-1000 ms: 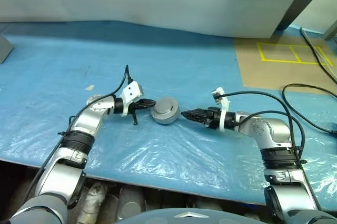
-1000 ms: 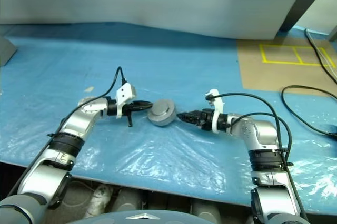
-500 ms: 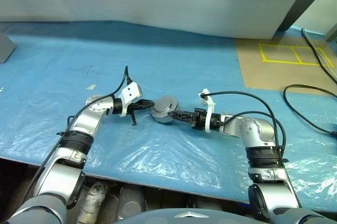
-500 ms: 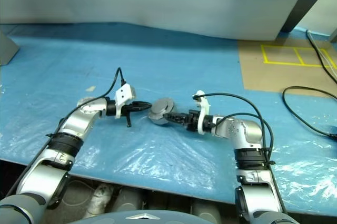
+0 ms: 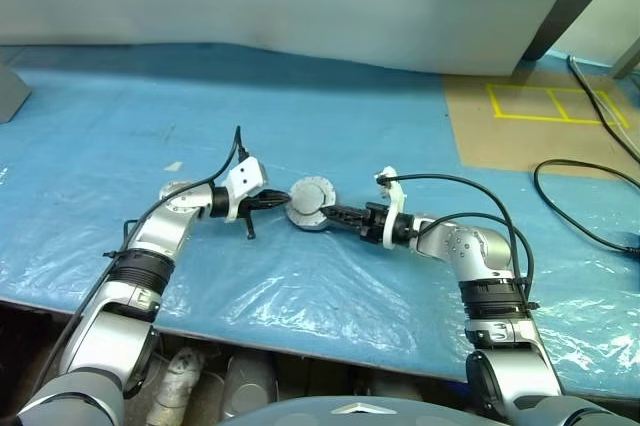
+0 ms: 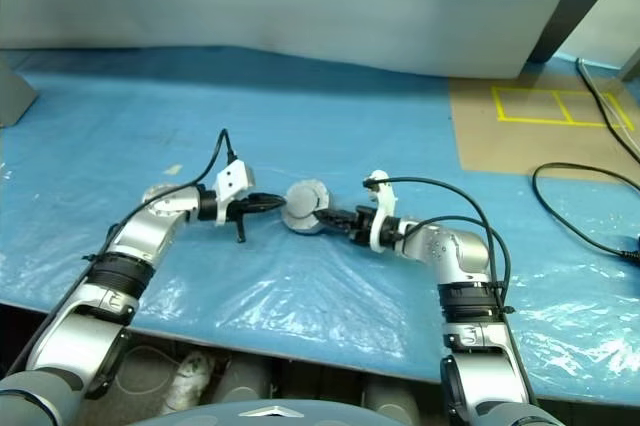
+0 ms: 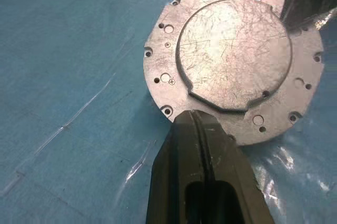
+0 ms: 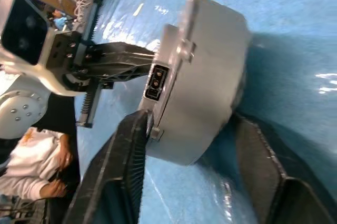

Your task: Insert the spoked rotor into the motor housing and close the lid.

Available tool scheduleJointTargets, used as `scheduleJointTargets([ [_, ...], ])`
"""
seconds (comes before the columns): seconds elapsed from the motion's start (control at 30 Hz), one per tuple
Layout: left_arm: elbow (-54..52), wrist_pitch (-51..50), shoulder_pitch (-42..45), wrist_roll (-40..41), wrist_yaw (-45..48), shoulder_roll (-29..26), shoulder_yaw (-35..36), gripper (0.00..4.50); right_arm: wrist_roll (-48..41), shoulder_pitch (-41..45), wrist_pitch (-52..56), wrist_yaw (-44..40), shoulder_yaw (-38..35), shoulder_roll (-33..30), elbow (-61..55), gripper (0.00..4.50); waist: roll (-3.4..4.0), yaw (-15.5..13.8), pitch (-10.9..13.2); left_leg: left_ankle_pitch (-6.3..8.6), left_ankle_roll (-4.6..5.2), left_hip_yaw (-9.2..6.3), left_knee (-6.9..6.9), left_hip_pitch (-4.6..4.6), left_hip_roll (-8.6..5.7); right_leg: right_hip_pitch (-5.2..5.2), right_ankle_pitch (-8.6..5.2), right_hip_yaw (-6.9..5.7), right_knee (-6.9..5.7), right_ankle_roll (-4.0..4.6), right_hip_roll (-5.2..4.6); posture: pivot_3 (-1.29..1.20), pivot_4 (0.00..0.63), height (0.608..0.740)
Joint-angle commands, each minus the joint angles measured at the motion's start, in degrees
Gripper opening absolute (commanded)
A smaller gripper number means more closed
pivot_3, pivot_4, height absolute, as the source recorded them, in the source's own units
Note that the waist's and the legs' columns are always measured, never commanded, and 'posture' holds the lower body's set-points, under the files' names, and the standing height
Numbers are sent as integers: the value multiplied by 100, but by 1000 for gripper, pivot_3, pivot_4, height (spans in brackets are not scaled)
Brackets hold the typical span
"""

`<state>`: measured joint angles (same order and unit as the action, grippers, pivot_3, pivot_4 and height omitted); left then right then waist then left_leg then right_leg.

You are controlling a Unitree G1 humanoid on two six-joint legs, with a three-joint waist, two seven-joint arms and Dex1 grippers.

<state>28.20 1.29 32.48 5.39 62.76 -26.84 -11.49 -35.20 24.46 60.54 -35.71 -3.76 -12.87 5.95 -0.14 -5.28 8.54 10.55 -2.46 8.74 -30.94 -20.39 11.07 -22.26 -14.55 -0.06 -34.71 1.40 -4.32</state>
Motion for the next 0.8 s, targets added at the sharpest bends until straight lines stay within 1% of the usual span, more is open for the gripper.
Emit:
scheduleJointTargets([
  [0.03, 193, -102, -167, -244, 32, 36, -234, 0, 150, -26, -82, 110, 175, 12, 14, 1450, 2, -5, -1, 0, 0, 0, 0, 4, -1, 4, -6, 2, 0, -12, 0, 0, 150, 740],
  [0.07, 196, -98, -168, -248, 36, 37, -231, 0, 156, -27, -89, 112, 194, 1, 12, 1290, 5, -17, -2, 0, 1, 0, 6, 15, -3, 10, -7, 5, 0, -13, -3, 0, 150, 740],
  [0.1, 190, -99, -170, -250, 39, 41, -229, 0, 156, -31, -95, 110, 206, -11, 8, 1231, 5, -26, -2, 1, 1, -1, 15, 30, -8, 18, -9, 11, 2, -15, -7, 0, 150, 740],
  [0.23, 129, -112, -159, -200, 19, 42, -155, 0, 154, -22, -103, 143, 219, -14, 17, 1222, 8, -29, -4, 1, 1, -1, 27, 29, -9, 17, -9, 10, 6, -16, -11, 0, 150, 740],
  [0.33, 6, -385, 51, 152, -133, 99, 253, 0, 66, -3, 35, 167, 179, 43, 36, 1222, 7, -23, -4, 0, 1, 1, 28, 25, -8, 12, -8, 9, 6, -15, -10, 0, 150, 740],
  [0.43, -367, -884, 155, 703, 109, -3, 658, 0, -37, -3, 195, 189, 145, 94, -5, 1222, 4, 5, -2, 0, 1, 2, 28, 9, -6, -5, 5, 9, 3, 8, -4, 0, 150, 740],
  [0.5, -811, -1591, 157, 1287, 359, -164, 983, 0, -238, 52, 422, 256, -90, 179, 53, 1222, 2, 60, -1, -1, -1, 2, 28, -20, -4, -37, 17, 10, 1, 30, 2, 0, 150, 740],
  [0.57, -1186, -2304, 141, 1823, 467, -317, 1304, 0, -482, 137, 662, 320, -393, 257, 193, 1222, -1, 140, 1, -6, -6, 3, 19, -78, -11, -90, 19, 1, -4, 33, 16, 0, 150, 740],
  [0.6, -1295, -2531, 100, 1973, 460, -384, 1411, 0, -637, 180, 796, 335, -568, 293, 257, 1222, -1, 150, 1, -7, -8, 3, 16, -88, -11, -98, 33, -4, -9, 15, 20, 0, 150, 740],
  [0.8, -1669, -3432, -280, 2390, 144, -552, 1762, 0, -1485, 321, 1277, 496, -1370, 538, 96, 1222, 6, 121, 9, 4, -26, -12, 19, -116, 5, -103, 30, -28, 9, 21, 43, 0, 150, 740],
])
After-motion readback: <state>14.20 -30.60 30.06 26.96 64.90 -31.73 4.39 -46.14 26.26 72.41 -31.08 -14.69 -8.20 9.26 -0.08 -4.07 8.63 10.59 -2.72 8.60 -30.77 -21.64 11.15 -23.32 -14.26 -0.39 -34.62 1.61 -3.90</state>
